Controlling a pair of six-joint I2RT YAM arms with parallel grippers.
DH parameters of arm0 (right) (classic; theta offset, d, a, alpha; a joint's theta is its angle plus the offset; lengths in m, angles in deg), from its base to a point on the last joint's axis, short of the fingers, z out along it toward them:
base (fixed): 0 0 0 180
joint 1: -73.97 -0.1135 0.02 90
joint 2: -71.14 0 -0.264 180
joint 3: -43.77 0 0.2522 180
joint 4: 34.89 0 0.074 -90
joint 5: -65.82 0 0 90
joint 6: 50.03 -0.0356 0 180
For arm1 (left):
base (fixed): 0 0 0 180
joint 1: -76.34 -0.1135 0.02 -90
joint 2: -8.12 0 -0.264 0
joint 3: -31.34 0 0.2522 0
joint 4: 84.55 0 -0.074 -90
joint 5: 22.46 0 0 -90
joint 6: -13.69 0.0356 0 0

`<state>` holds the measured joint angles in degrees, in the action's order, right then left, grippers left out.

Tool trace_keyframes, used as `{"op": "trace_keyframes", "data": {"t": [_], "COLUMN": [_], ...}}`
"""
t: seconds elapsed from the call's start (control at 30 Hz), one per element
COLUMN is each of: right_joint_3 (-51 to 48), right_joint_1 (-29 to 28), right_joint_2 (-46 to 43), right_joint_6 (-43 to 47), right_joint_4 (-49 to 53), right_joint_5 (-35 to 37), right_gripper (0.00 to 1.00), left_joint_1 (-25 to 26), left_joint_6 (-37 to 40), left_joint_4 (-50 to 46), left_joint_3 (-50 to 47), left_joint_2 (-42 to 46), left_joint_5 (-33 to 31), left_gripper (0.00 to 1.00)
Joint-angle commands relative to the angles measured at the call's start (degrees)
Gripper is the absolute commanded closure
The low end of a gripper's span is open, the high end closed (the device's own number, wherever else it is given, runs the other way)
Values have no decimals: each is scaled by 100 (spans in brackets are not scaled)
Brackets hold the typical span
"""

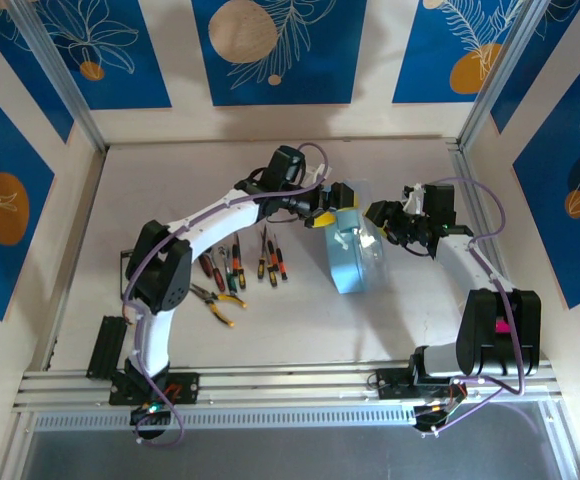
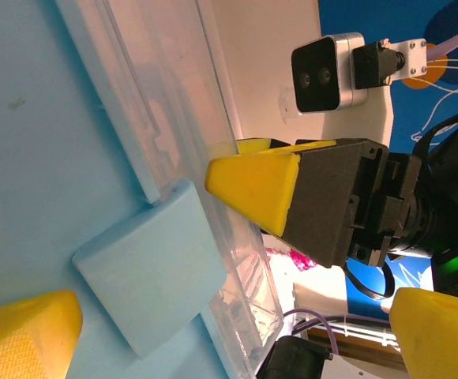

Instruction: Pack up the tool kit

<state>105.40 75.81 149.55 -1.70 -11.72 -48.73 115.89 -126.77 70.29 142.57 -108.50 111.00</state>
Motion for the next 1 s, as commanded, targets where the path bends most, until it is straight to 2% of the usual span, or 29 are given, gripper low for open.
{"op": "trace_keyframes", "data": {"t": [0.0, 0.37, 0.77, 0.97], "right_joint_3": [-130, -94, -72, -9], "right_joint_1": [-137, -165, -202, -211], "right_joint_2": [-63, -42, -25, 12], "right_joint_6": [-104, -131, -157, -157], "right_joint_4": [221, 184, 158, 206], "right_joint_5": [-77, -122, -126, -138], "right_gripper": [51, 54, 54, 54], "left_joint_1": [206, 294, 330, 345], "left_joint_6": [75, -384, -227, -551], "left_joint_4": [-203, 642, 291, 1169], "left_joint_3": [223, 167, 548, 281], "left_joint_2": [-235, -457, -586, -576], "left_joint_5": [119, 485, 558, 766], "left_gripper": [0, 0, 0, 0]}}
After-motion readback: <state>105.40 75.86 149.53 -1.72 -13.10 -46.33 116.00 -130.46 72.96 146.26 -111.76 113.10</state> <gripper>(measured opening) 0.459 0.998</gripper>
